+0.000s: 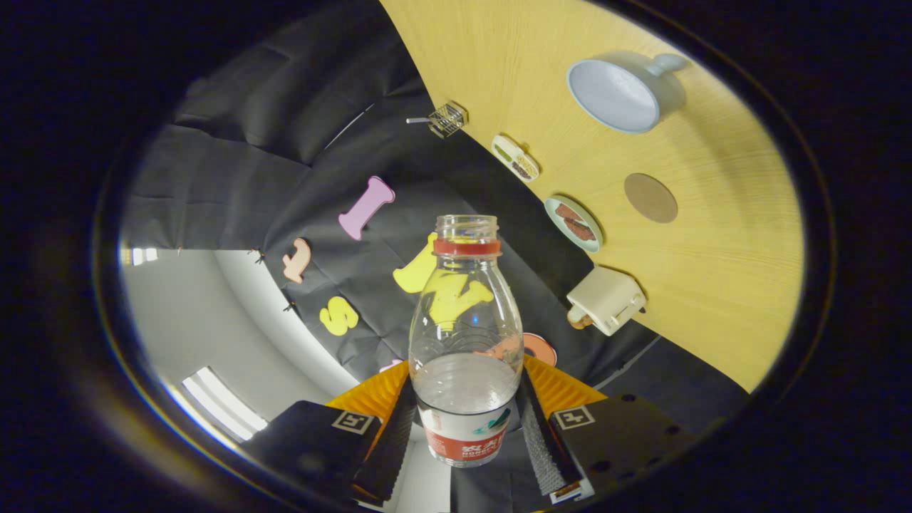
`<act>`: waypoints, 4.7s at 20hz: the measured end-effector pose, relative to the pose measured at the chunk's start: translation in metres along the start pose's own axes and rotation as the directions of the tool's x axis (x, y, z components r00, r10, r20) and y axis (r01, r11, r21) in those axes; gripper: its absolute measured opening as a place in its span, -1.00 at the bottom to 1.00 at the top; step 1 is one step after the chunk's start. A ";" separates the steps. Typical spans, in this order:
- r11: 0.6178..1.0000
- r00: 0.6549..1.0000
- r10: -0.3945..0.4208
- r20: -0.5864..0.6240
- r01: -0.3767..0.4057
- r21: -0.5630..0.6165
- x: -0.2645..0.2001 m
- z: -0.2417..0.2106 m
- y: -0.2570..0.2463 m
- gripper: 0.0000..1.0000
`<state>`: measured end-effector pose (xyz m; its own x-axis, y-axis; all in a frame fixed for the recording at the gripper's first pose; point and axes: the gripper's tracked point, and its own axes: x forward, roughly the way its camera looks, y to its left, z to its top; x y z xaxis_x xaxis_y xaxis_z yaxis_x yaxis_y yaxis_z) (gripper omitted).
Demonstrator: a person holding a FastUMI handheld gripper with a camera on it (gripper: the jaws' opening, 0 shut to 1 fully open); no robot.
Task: Take the bottle from table, then pour the juice into the cup, finally place the bottle on the coaster
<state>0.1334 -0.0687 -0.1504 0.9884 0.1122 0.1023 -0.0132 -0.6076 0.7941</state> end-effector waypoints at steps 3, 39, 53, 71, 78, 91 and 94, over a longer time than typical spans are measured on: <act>0.999 1.000 -0.002 -0.004 0.002 -0.033 0.000 0.001 0.001 0.52; -0.463 0.952 -0.248 0.181 0.048 -0.885 -0.017 0.029 0.013 0.56; -0.677 0.963 -0.218 0.158 -0.033 -0.735 0.012 -0.054 0.019 0.59; -0.630 0.935 -0.289 0.206 -0.023 -0.776 0.125 0.066 -0.122 0.60; -0.656 0.925 -0.298 0.236 -0.019 -0.754 0.147 0.104 -0.161 0.60; -0.662 0.926 -0.317 0.204 -0.062 -0.747 0.138 0.093 -0.178 0.78; -0.674 0.925 -0.320 0.204 -0.071 -0.736 0.133 0.085 -0.171 0.83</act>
<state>0.2805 -0.0166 -0.3239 0.9495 0.1378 -0.2818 -0.1723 0.9798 -0.1013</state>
